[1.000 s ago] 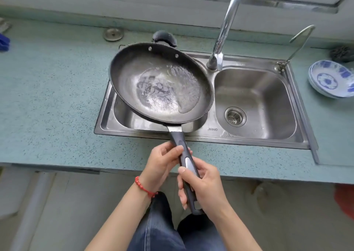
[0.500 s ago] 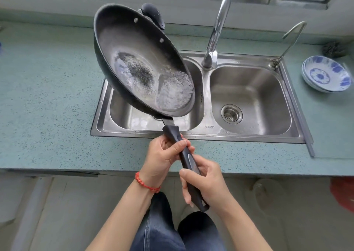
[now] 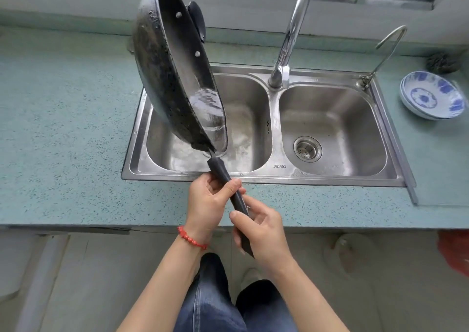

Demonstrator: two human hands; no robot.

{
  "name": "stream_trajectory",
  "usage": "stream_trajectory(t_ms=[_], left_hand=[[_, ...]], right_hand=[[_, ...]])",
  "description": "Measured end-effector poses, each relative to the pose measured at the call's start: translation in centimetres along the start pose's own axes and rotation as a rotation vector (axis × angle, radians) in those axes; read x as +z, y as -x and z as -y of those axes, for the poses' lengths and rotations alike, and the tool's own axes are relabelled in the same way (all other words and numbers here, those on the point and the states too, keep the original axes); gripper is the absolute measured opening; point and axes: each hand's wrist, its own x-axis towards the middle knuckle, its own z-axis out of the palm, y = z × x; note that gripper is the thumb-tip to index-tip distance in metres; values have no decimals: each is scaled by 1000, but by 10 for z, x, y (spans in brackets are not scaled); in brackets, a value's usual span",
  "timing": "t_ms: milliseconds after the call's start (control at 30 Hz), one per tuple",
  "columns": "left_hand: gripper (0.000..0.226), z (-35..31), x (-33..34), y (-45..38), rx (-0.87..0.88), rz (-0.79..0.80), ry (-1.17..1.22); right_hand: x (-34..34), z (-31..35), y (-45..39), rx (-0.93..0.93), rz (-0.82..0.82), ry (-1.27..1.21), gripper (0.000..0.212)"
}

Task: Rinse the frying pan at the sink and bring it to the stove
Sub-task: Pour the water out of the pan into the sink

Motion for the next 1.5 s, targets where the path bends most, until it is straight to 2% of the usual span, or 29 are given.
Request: stream_trajectory(t_ms=[167,267,367,533,667,833,967,1067,1233,1500], left_hand=[[12,-5,-1,0,-23,12,143],[13,-11,3,0,-90,49,331],[24,-15,5,-1,-162,96,502],[17,-15,0,0,-197,189,600],[15,-16,0,2,-152,179,521],[15,-19,5,6,-60,105,356],[13,-19,4,6,28,3,150],[14,-18,5,7,88,-43,35],[20,-20,8,7,99,-45,21],[19,-15,10,9,43,-31,-20]], right_hand=[[6,3,3,-53,33,-70,15],[6,7,4,-76,67,-103,15],[4,8,5,-96,99,-123,18],[4,5,7,-81,133,-198,21],[0,3,8,-71,167,-216,27],[-13,8,5,-37,199,-87,30],[-14,13,2,-27,200,22,5],[-10,12,3,-36,134,127,10],[-2,8,4,-37,56,74,19],[-3,-5,6,-22,55,-27,14]])
